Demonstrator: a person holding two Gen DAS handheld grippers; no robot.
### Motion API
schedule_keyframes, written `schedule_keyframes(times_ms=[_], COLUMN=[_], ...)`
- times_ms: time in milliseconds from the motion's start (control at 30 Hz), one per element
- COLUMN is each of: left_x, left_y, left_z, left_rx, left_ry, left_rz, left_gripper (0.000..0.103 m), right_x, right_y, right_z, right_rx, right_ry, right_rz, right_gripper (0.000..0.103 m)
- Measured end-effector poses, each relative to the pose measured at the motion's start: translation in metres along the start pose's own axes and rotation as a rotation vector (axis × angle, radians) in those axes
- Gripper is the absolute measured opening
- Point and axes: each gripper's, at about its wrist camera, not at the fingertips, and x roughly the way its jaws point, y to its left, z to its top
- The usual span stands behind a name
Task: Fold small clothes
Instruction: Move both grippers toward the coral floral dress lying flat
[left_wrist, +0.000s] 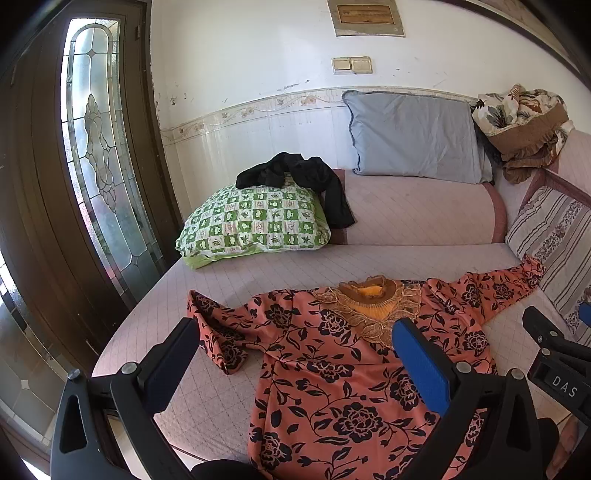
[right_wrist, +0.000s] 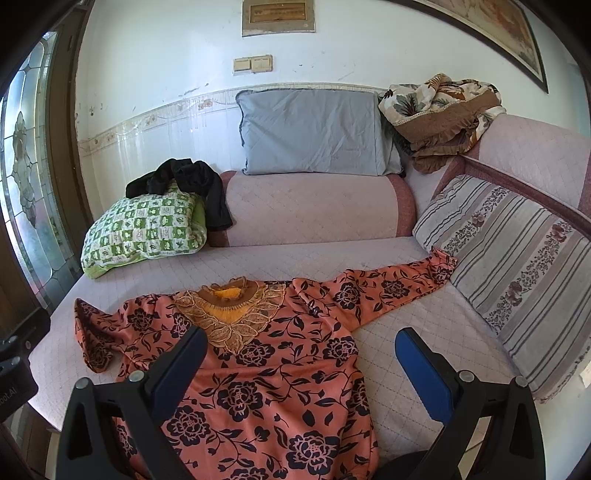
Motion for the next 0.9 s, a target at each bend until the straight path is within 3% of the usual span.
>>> schedule_keyframes(times_ms=[900], left_x=[0.0006], left_y=[-0.0009], left_z=[-0.0019], left_rx=[0.004], left_ry=[0.004], left_rz=[-0.007], left_gripper=[0.103], right_x=[-0.001], right_y=[-0.0003], right_z=[0.0003], right_rx=[-0.007], right_ry=[-0.003], right_rz=[-0.014], right_gripper=[0.103])
